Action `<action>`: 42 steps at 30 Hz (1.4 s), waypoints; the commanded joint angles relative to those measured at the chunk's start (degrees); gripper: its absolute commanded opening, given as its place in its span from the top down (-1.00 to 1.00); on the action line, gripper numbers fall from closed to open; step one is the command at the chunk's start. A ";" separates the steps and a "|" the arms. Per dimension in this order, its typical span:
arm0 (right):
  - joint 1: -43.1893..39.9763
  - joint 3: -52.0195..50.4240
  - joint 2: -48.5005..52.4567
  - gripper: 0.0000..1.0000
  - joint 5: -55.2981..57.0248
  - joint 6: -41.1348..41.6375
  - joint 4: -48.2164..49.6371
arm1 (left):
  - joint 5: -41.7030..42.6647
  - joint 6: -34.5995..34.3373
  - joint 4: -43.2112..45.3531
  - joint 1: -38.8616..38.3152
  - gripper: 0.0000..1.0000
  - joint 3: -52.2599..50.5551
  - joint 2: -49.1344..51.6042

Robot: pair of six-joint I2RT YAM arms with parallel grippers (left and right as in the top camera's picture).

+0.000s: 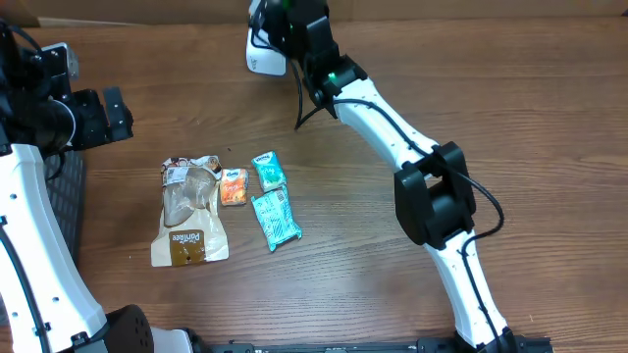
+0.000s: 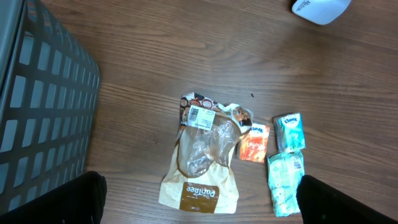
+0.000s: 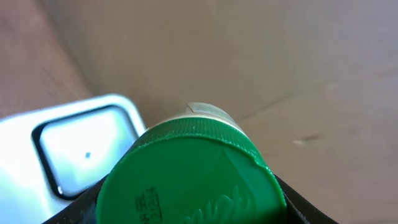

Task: Scan the item barcode
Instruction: 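Hold the jar in front of the scanner window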

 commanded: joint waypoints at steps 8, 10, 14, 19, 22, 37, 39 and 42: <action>0.17 1.25 2.54 0.46 -1.29 -11.37 4.94 | 0.00 1.31 0.09 0.46 -0.99 0.70 0.17; 0.22 1.25 2.54 0.46 -1.36 -12.11 5.97 | 0.00 1.31 0.09 0.46 -0.99 0.70 0.17; 0.26 1.25 2.54 0.46 -2.64 -17.20 6.08 | 0.00 1.31 0.09 0.46 -0.99 0.70 0.17; 0.26 1.25 2.54 0.45 -4.55 -18.56 6.03 | 0.00 1.31 0.09 0.46 -0.99 0.70 0.17; 0.26 1.25 2.56 0.45 -6.51 -18.56 6.01 | 0.00 1.31 0.09 0.46 -0.99 0.70 0.17; -0.11 1.25 2.58 0.45 -8.41 -18.40 2.10 | 0.00 1.31 0.09 0.46 -0.99 0.70 0.17; -0.11 1.25 2.58 0.45 -8.41 -18.43 1.97 | 0.00 1.31 0.09 0.46 -0.99 0.70 0.17; -0.11 1.25 2.58 0.45 -8.41 -18.80 1.92 | 0.00 1.31 0.09 0.46 -0.99 0.70 0.17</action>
